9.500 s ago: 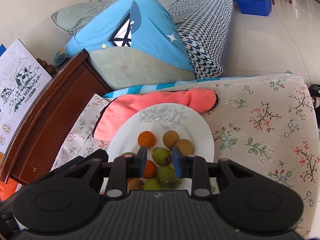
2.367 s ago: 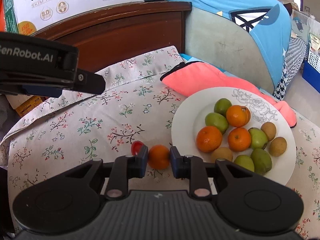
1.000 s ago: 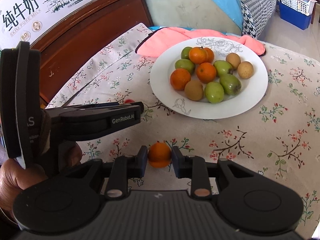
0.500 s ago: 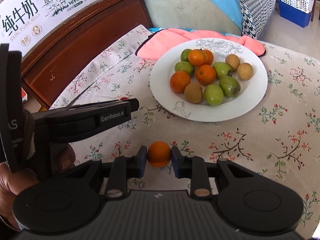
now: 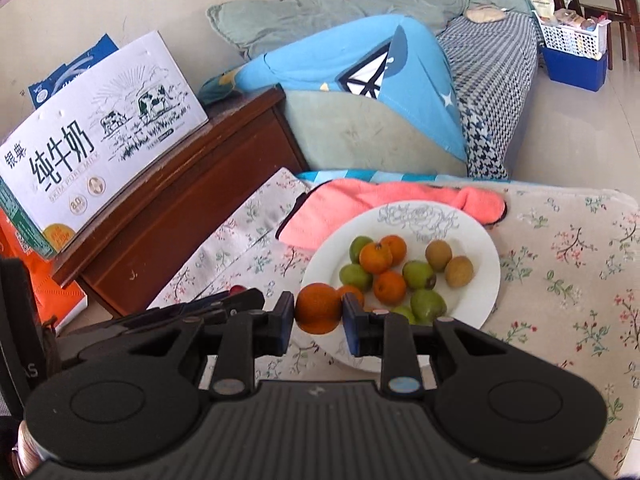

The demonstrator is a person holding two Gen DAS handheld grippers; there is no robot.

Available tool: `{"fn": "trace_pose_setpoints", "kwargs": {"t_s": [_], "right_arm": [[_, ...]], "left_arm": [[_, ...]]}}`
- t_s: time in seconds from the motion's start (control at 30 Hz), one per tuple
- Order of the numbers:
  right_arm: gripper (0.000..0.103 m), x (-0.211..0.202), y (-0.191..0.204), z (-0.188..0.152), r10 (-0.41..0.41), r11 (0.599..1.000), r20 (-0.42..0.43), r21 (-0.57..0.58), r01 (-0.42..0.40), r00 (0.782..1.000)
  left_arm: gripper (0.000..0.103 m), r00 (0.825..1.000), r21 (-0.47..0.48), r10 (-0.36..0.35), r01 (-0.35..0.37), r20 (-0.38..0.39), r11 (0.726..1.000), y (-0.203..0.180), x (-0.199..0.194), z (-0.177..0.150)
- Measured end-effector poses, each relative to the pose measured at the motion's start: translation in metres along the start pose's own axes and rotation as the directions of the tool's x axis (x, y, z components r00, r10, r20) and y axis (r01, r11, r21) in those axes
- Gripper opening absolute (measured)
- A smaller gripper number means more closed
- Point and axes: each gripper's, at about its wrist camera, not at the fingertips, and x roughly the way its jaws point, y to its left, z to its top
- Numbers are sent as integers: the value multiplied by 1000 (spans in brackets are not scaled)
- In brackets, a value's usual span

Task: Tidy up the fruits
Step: 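Carry the orange and red tomato onto the plate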

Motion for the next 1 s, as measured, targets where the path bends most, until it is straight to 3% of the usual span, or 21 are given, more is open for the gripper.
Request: {"fn": "trace_pose_setpoints", "kwargs": {"t_s": [0.33, 0.57, 1.0], "right_arm": [[27, 17, -37, 34, -30, 992, 64, 127, 22, 997], [27, 48, -54, 37, -48, 982, 29, 187, 41, 998], [27, 87, -64, 37, -110, 978, -19, 177, 111, 994]], "left_arm": [[24, 1000, -49, -9, 8, -27, 999, -1, 32, 17], [24, 998, -45, 8, -10, -55, 999, 0, 57, 18], [24, 995, -22, 30, -32, -99, 999, -6, 82, 18]]}}
